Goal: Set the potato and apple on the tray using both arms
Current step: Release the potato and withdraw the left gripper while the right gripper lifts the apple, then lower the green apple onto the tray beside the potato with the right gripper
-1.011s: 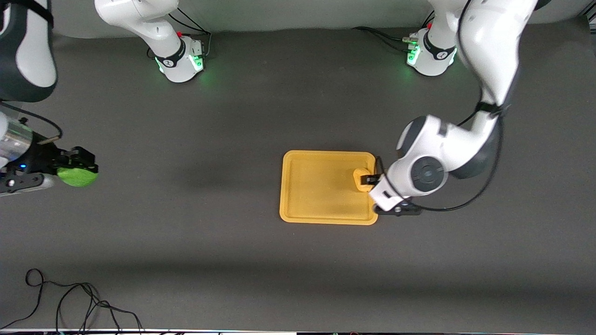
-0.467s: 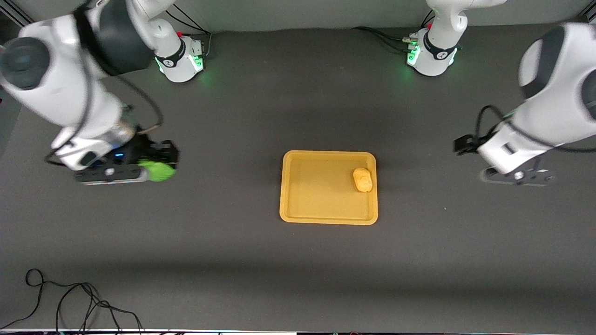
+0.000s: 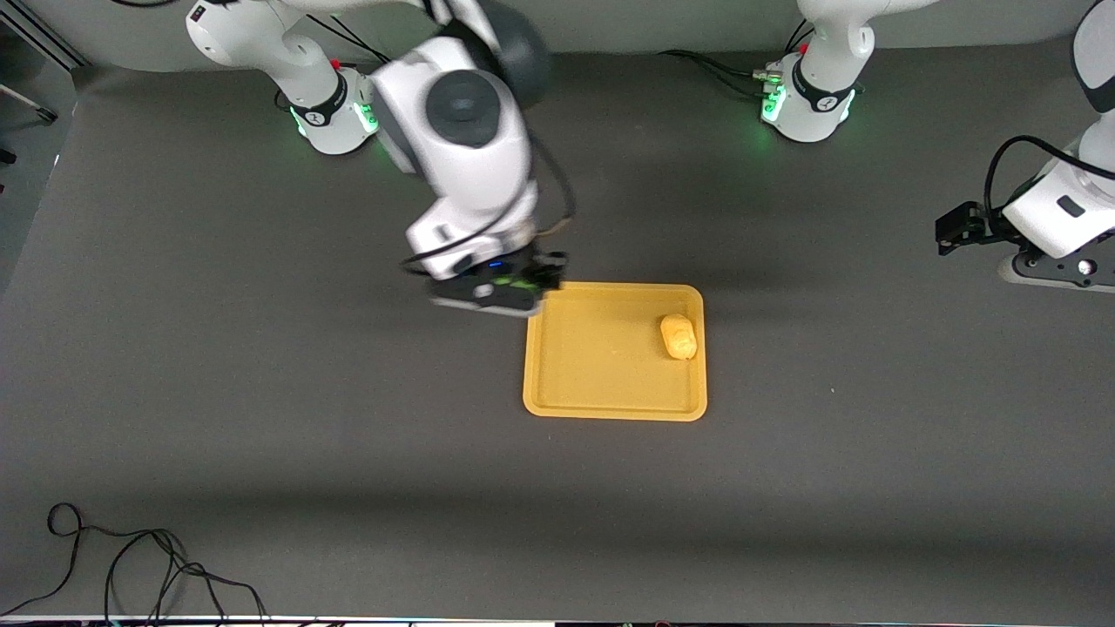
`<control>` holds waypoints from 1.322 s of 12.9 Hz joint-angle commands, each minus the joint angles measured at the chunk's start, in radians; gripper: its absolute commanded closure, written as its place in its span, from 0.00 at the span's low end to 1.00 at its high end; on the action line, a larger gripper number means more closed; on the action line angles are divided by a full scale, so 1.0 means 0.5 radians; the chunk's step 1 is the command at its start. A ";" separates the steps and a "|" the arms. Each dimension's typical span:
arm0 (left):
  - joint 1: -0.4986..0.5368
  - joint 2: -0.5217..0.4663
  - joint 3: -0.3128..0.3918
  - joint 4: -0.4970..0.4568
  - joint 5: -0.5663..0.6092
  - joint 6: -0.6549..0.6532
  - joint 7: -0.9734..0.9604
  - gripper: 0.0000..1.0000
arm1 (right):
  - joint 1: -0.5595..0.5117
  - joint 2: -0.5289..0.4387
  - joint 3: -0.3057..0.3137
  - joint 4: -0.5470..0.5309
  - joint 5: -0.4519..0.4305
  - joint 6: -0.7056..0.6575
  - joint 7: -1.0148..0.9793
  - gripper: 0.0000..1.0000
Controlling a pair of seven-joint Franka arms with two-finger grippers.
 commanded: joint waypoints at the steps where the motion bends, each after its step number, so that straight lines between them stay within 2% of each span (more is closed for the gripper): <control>1: -0.003 -0.013 0.064 -0.083 -0.020 0.070 0.100 0.01 | -0.028 0.278 0.157 0.324 0.048 0.030 0.166 0.58; 5: 0.043 0.045 0.077 -0.071 -0.133 0.042 0.106 0.01 | 0.021 0.559 0.182 0.315 0.039 0.314 0.193 0.58; 8: 0.031 0.134 0.074 0.020 -0.149 0.073 0.088 0.01 | 0.021 0.765 0.173 0.303 0.026 0.575 0.187 0.58; 10: 0.043 0.217 0.077 0.079 -0.146 0.082 0.091 0.01 | 0.018 0.863 0.173 0.300 -0.035 0.698 0.181 0.58; 14: 0.077 0.183 0.092 0.079 -0.118 -0.022 0.115 0.01 | -0.001 0.974 0.166 0.296 -0.044 0.822 0.181 0.58; 15: 0.028 0.159 0.180 0.076 -0.115 -0.022 0.109 0.01 | -0.004 0.977 0.163 0.296 -0.050 0.840 0.175 0.57; 17: -0.201 0.128 0.370 0.073 -0.118 -0.028 0.091 0.01 | -0.010 0.993 0.163 0.254 -0.105 0.910 0.175 0.55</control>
